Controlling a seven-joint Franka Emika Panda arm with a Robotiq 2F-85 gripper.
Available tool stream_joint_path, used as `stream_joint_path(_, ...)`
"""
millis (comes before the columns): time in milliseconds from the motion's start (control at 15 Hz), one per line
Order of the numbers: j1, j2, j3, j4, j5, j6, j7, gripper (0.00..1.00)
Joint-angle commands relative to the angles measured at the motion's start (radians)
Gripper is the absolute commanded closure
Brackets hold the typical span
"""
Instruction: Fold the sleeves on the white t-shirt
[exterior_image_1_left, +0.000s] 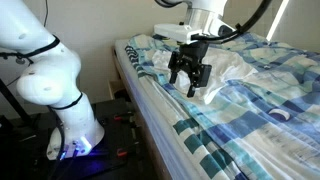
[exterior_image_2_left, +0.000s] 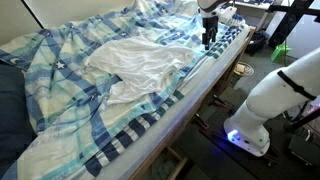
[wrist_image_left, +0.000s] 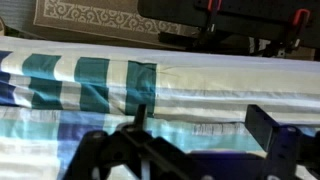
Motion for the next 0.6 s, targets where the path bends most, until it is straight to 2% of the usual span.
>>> stream_joint_path(0,-0.007,0.001,0.007,0.001,0.002,-0.001,-0.002,0.00)
stream_joint_path(267,-0.003,0.016,0.012,0.012,0.027,0.000,0.026,0.00)
stream_joint_path(533,0.009,0.090,0.023,0.066,0.171,-0.069,0.120,0.00)
